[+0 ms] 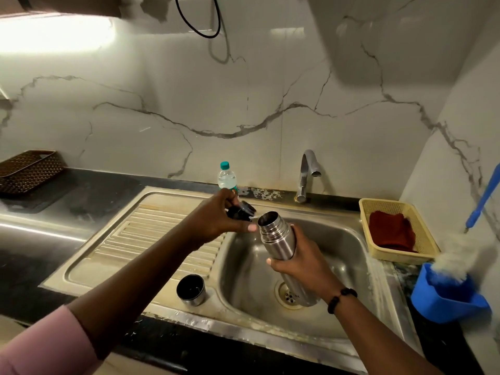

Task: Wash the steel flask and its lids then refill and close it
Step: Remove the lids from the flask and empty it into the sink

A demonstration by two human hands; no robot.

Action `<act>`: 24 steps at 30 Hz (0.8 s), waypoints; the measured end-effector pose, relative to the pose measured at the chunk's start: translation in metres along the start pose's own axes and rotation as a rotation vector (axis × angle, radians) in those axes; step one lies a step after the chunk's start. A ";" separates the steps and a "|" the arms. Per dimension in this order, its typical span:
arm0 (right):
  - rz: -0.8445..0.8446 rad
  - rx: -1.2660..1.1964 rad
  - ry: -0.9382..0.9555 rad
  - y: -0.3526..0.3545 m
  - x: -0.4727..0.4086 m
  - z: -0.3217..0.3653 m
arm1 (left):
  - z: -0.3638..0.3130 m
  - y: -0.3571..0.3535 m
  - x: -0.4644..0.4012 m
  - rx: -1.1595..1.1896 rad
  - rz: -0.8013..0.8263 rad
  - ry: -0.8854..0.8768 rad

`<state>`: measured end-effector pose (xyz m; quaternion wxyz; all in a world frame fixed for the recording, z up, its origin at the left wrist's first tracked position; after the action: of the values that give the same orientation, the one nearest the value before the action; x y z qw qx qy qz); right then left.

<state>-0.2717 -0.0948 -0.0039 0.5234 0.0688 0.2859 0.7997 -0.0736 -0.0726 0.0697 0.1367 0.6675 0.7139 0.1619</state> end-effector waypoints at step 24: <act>0.135 0.024 0.006 -0.046 -0.007 0.011 | 0.264 0.080 0.086 -0.215 -0.491 0.271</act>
<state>-0.2272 -0.0829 -0.0177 0.4664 0.0920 0.2919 0.8300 0.1019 0.0310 -0.1357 0.1452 0.4290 0.8444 0.2861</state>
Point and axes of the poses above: each hand's wrist, its own x-axis away from the middle knuckle, its own y-axis out of the back of the hand, z = x × y, the point moved 8 cm from there along -x, towards the middle knuckle, and after that the axes turned 9 degrees about x, right-handed, at the moved point
